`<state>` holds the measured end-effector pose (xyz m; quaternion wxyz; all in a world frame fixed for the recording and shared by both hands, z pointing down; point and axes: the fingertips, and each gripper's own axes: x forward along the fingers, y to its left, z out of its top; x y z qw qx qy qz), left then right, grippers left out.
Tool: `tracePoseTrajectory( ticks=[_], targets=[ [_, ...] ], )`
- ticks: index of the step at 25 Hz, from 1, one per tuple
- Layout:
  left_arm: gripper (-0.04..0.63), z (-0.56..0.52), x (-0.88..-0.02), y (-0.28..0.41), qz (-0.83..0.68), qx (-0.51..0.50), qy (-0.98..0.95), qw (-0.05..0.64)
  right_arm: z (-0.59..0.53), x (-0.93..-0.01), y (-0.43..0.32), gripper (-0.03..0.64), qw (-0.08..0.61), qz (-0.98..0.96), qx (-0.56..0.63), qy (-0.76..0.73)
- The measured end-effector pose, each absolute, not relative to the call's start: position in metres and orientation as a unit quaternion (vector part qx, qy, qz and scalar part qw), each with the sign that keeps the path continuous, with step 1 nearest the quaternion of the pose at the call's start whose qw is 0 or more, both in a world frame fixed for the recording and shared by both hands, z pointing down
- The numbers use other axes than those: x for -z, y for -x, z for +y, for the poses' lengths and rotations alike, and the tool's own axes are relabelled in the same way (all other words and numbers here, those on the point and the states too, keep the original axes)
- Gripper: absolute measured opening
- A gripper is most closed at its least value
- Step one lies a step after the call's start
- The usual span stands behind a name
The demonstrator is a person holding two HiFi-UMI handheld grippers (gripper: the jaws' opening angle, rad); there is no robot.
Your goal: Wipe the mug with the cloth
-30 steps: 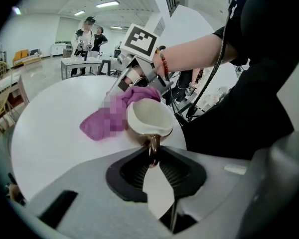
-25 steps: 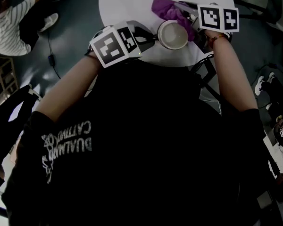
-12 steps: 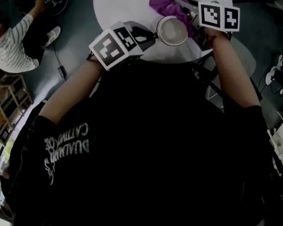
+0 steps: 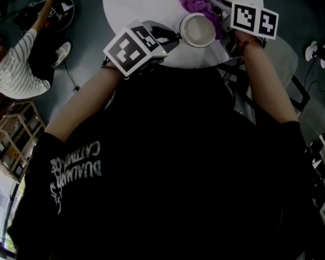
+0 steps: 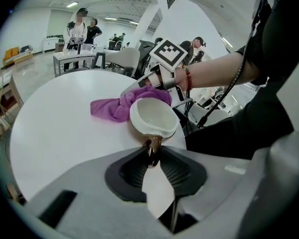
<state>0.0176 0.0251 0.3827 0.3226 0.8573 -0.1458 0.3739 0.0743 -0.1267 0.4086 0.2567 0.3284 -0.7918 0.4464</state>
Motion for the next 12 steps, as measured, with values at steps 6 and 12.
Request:
tracePoseTrajectory(
  ticks=[6, 12],
  targets=[
    [0.075, 0.025, -0.382, -0.014, -0.138, -0.374, -0.859, 0.321, -0.123, -0.406, -0.088, 0.087, 0.237, -0.778, -0.444, -0.377],
    [0.075, 0.025, -0.383, -0.016, -0.133, -0.376, -0.859, 0.321, -0.118, -0.407, -0.103, 0.087, 0.228, -0.766, -0.433, -0.417]
  ],
)
